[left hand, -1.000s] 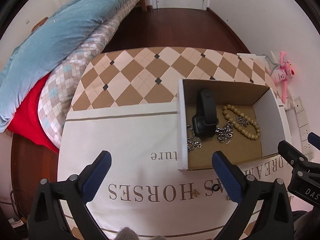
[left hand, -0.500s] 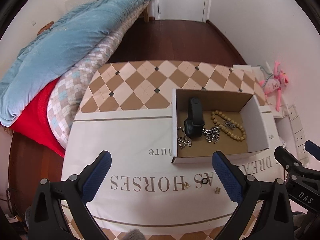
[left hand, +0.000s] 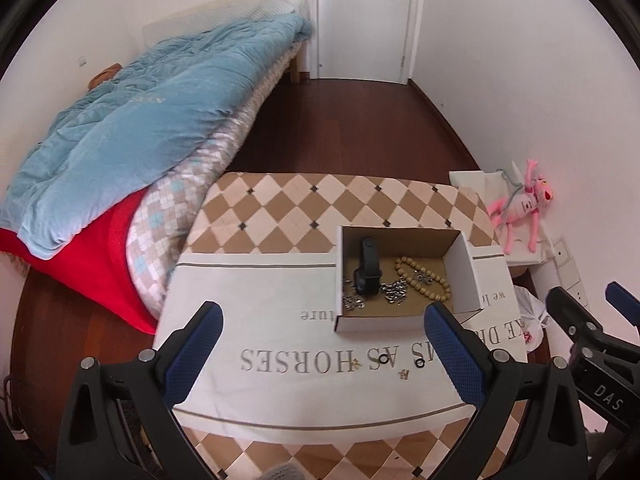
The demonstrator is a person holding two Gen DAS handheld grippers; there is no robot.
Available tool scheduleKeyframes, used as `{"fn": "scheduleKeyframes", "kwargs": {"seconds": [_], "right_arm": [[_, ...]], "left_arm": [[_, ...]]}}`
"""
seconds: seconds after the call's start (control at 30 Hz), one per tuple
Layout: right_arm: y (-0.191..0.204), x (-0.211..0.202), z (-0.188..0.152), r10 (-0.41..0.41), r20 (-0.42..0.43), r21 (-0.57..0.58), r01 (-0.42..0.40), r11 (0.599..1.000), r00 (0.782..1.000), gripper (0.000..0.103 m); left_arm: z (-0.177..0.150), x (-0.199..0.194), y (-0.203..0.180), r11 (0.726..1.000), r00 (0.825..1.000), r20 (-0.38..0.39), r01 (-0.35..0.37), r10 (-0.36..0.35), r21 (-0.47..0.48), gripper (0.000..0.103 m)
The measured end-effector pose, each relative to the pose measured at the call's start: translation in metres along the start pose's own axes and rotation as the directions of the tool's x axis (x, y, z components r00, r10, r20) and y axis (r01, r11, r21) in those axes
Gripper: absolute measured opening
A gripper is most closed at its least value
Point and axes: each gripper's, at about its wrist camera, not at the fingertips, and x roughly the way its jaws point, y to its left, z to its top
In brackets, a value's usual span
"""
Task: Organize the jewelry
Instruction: 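Release both chains into the white box, then grasp a black ring with the right tool while the left grasps a gold charm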
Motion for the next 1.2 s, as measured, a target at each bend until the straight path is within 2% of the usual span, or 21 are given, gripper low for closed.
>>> {"fn": "scheduleKeyframes", "kwargs": {"seconds": [0.17, 0.27, 0.4, 0.47, 0.5, 0.53, 0.67, 0.7, 0.73, 0.87, 0.93, 0.97, 1.07, 1.2], "right_arm": [[0.002, 0.009, -0.013, 0.045, -0.058, 0.016, -0.044, 0.999, 0.997, 0.103], [0.008, 0.036, -0.032, 0.067, -0.12, 0.007, -0.067, 0.998, 0.99, 0.103], [0.014, 0.081, -0.064, 0.144, -0.196, 0.042, -0.138, 0.989, 0.97, 0.102], [0.02, 0.105, -0.079, 0.165, -0.235, 0.057, -0.156, 0.986, 0.958, 0.09], [0.022, 0.113, -0.084, 0.175, -0.248, 0.06, -0.165, 0.984, 0.953, 0.076], [0.025, 0.123, -0.089, 0.18, -0.262, 0.065, -0.169, 0.984, 0.948, 0.071], [0.04, 0.148, -0.104, 0.202, -0.285, 0.067, -0.191, 0.979, 0.937, 0.071], [0.043, 0.153, -0.107, 0.197, -0.29, 0.064, -0.186, 0.98, 0.936, 0.068], [0.046, 0.157, -0.11, 0.196, -0.3, 0.063, -0.185, 0.981, 0.933, 0.061], [0.06, 0.159, -0.116, 0.149, -0.273, 0.001, -0.155, 0.988, 0.95, 0.046], [0.068, 0.159, -0.118, 0.117, -0.254, -0.046, -0.132, 0.99, 0.96, 0.022], [0.071, 0.16, -0.119, 0.107, -0.248, -0.067, -0.127, 0.99, 0.963, 0.015], [0.072, 0.16, -0.12, 0.115, -0.244, -0.073, -0.137, 0.988, 0.963, 0.013], [0.054, 0.153, -0.116, 0.139, -0.237, -0.011, -0.146, 0.989, 0.962, 0.013]], "left_arm": [[-0.012, 0.006, 0.009, 0.999, 0.999, -0.001, -0.053, 0.053, 0.008, 0.103], [-0.031, 0.032, 0.016, 0.996, 0.994, -0.051, -0.092, 0.093, 0.021, 0.103], [-0.059, 0.07, 0.024, 0.992, 0.983, -0.134, -0.123, 0.125, 0.027, 0.103], [-0.071, 0.09, 0.028, 0.99, 0.975, -0.175, -0.136, 0.139, 0.032, 0.103], [-0.075, 0.098, 0.03, 0.99, 0.972, -0.19, -0.138, 0.141, 0.031, 0.103], [-0.079, 0.105, 0.031, 0.989, 0.968, -0.205, -0.142, 0.145, 0.028, 0.103], [-0.092, 0.132, 0.036, 0.991, 0.949, -0.287, -0.132, 0.132, 0.018, 0.103], [-0.094, 0.134, 0.036, 0.991, 0.947, -0.294, -0.13, 0.129, 0.017, 0.103], [-0.095, 0.138, 0.036, 0.992, 0.945, -0.302, -0.127, 0.128, 0.021, 0.103], [-0.098, 0.143, 0.032, 0.992, 0.942, -0.31, -0.124, 0.128, 0.033, 0.103], [-0.098, 0.144, 0.03, 0.992, 0.942, -0.309, -0.122, 0.128, 0.038, 0.103], [-0.097, 0.145, 0.03, 0.992, 0.942, -0.309, -0.122, 0.129, 0.042, 0.103], [-0.097, 0.148, 0.024, 0.993, 0.944, -0.307, -0.111, 0.121, 0.051, 0.103], [-0.094, 0.153, 0.015, 0.995, 0.949, -0.303, -0.073, 0.088, 0.06, 0.102]]}}
